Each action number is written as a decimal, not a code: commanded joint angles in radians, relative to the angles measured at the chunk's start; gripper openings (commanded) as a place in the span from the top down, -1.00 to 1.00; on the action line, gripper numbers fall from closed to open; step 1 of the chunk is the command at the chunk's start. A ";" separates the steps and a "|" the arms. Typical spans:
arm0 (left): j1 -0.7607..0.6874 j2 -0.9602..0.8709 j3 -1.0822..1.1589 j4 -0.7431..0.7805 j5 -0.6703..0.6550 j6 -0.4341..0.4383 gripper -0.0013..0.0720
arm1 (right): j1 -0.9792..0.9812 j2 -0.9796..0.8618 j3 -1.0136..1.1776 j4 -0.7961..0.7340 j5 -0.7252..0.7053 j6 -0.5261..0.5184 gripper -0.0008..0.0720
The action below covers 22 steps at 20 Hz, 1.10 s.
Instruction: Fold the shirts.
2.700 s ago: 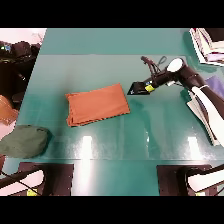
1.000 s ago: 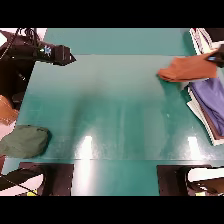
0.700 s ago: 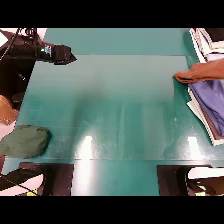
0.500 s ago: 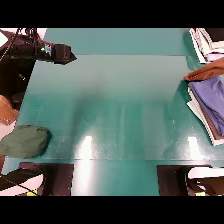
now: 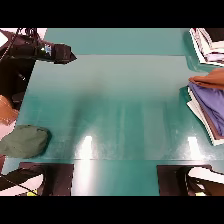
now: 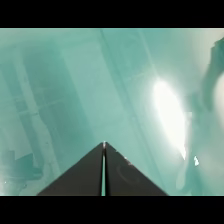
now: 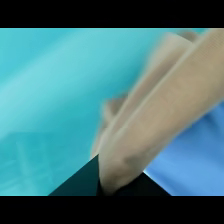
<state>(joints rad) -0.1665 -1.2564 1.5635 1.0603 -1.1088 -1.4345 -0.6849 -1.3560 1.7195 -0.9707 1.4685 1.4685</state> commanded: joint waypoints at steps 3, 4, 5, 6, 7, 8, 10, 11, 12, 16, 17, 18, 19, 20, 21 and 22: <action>0.000 0.000 0.000 0.002 0.000 0.029 0.90 | -0.149 0.133 -0.290 -0.239 0.054 0.000 0.92; 0.000 0.000 0.000 0.002 0.000 0.030 0.90 | -0.180 0.144 -0.329 -0.246 0.057 0.000 0.88; 0.000 0.000 0.000 0.002 0.000 0.030 0.90 | -0.213 0.156 -0.365 -0.256 0.056 -0.001 0.47; 0.000 0.000 0.000 0.002 -0.001 0.030 0.90 | -0.247 0.164 -0.396 -0.253 0.058 -0.001 -0.22; 0.000 0.000 0.000 0.002 -0.001 0.030 0.90 | -0.270 0.171 -0.414 -0.250 0.058 0.000 -0.44; 0.000 0.000 0.000 0.002 0.000 0.030 0.90 | -0.284 0.180 -0.426 -0.219 0.054 0.000 -0.44; 0.000 0.000 0.000 0.001 0.000 0.029 0.90 | -0.279 0.205 -0.433 -0.061 0.013 -0.023 -0.43; 0.000 0.000 0.000 0.002 0.000 0.029 0.90 | -0.255 0.220 -0.433 0.013 -0.010 -0.038 -0.43; 0.000 0.000 0.000 0.002 0.000 0.029 0.89 | -0.212 0.237 -0.433 0.080 -0.037 -0.042 -0.43; 0.000 0.000 0.000 0.001 -0.004 0.028 0.89 | 0.067 0.294 -0.433 0.176 -0.123 -0.042 -0.43; 0.000 0.000 0.000 0.001 0.009 0.028 0.90 | 0.159 0.303 -0.433 0.174 -0.143 -0.042 -0.42; 0.000 0.000 0.000 0.001 0.021 0.029 0.89 | 0.240 0.309 -0.433 0.172 -0.164 -0.044 -0.42; 0.000 0.000 0.000 0.001 0.032 0.028 0.89 | 0.325 0.311 -0.433 0.164 -0.189 -0.049 -0.42; 0.000 0.000 0.000 0.001 0.039 0.028 0.89 | 0.406 0.309 -0.433 0.159 -0.209 -0.049 -0.41; 0.000 0.000 0.000 0.001 0.047 0.029 0.90 | 0.473 0.305 -0.433 0.156 -0.221 -0.049 -0.30; 0.000 0.000 0.000 0.001 0.057 0.029 0.90 | 0.534 0.301 -0.433 0.155 -0.227 -0.049 0.03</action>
<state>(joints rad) -0.1665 -1.2564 1.5635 1.0615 -1.0813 -1.4059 -0.3466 -1.0576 1.2869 -0.8242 1.2984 1.4231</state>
